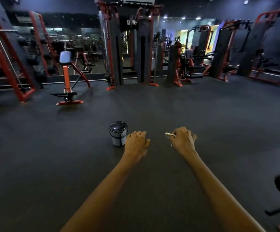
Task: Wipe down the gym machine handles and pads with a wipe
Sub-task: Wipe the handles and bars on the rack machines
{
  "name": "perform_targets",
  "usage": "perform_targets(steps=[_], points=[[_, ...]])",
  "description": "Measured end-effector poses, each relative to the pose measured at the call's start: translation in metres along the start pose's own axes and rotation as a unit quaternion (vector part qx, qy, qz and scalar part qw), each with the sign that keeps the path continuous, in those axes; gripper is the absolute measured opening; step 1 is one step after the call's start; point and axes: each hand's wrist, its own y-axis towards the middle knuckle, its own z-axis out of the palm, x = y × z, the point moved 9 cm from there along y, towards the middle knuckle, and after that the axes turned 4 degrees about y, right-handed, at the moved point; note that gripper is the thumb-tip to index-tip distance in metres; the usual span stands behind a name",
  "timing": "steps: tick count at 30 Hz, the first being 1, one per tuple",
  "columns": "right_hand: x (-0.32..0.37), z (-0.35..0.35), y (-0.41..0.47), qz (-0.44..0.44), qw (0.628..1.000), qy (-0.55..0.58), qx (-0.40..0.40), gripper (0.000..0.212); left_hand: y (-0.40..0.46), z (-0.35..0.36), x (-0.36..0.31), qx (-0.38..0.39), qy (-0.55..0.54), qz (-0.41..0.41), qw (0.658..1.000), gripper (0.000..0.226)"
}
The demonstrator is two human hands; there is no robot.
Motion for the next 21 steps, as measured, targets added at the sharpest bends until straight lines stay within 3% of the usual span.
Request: perform_targets(steps=[18,21], points=[[0.064,0.126,0.361,-0.023,1.0,0.009,0.011,0.019,0.373,0.034,0.087,-0.001,-0.034,-0.034,0.999,0.042],[0.068,0.159,0.458,-0.036,0.999,0.004,0.006,0.019,0.469,0.056,0.098,-0.004,-0.048,-0.028,0.998,0.042]])
